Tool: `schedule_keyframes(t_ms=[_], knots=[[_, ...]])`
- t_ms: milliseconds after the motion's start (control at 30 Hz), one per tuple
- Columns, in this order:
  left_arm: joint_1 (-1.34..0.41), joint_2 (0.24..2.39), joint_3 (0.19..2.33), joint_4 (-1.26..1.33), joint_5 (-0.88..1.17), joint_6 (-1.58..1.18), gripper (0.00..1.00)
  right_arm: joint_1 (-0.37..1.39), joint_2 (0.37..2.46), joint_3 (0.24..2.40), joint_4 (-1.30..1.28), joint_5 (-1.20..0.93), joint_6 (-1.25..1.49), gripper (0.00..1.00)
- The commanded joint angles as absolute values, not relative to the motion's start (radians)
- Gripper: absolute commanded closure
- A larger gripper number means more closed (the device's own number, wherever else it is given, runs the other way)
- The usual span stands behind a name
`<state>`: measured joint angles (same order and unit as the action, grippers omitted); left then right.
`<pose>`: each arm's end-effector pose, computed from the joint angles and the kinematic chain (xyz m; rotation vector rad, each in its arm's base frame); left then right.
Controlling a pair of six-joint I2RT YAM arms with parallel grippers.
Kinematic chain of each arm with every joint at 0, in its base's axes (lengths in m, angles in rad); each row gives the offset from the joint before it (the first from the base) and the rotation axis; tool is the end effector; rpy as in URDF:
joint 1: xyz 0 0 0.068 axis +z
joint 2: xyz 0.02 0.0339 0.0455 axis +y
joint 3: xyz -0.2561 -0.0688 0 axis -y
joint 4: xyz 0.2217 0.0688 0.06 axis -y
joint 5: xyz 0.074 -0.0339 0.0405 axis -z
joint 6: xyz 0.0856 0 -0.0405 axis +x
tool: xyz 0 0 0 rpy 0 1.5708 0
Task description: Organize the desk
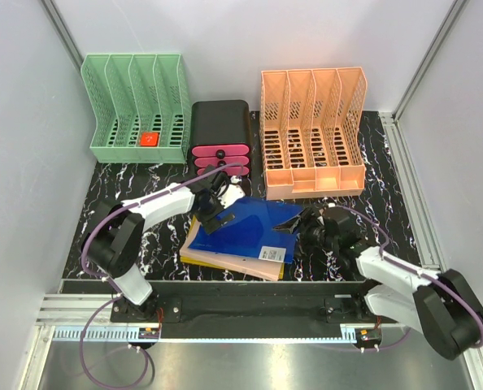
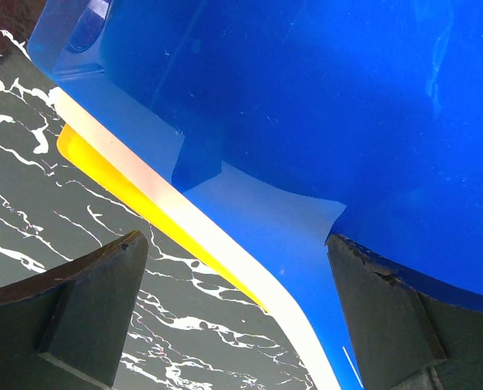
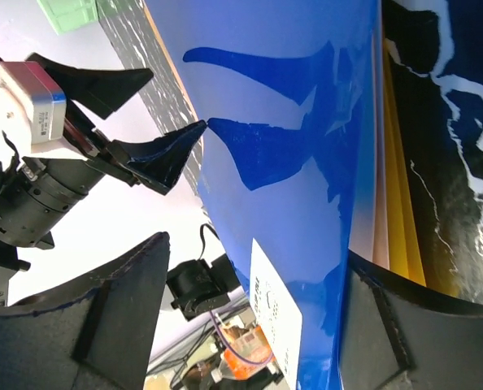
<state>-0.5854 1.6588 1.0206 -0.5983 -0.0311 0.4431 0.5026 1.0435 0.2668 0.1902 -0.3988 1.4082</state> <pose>0.2587 -0.1683 0.1340 1.3738 2.4467 0.0099 0.1756 0.1345 0.1376 0.8560 2.3830 1.3957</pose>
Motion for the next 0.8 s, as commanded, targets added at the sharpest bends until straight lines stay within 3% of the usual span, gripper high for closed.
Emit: schedule_keyframes(t_ms=[0,200,233,267,367,400,500,633,767], knots=[[-0.604,1.689,1.009,-0.623,0.023,0.426,0.01,0.500,1.126,0.330,0.377,-0.469,1.421,0.22],[-0.604,1.684,1.006,-0.626,0.028,0.426,0.01,0.500,1.186,0.330,0.453,-0.476,1.431,0.39],[-0.603,1.684,1.006,-0.626,0.028,0.426,0.01,0.500,1.187,0.334,0.448,-0.476,1.427,0.46],[-0.603,1.684,1.006,-0.629,0.028,0.426,0.01,0.500,1.180,0.339,0.443,-0.476,1.422,0.62],[-0.603,1.683,1.011,-0.629,0.023,0.426,0.01,0.500,1.152,0.373,0.367,-0.469,1.367,0.88],[-0.604,1.681,1.014,-0.630,0.021,0.428,0.01,0.500,1.143,0.396,0.315,-0.463,1.355,0.92],[-0.601,1.666,1.034,-0.643,0.005,0.434,0.01,0.500,1.097,0.466,0.156,-0.445,1.278,1.00],[-0.552,1.579,1.118,-0.704,-0.037,0.451,0.01,0.500,1.060,0.636,-0.153,-0.408,1.094,1.00],[-0.418,1.464,1.305,-0.804,0.053,0.443,0.01,0.500,1.060,0.915,-0.475,-0.344,0.835,1.00]])
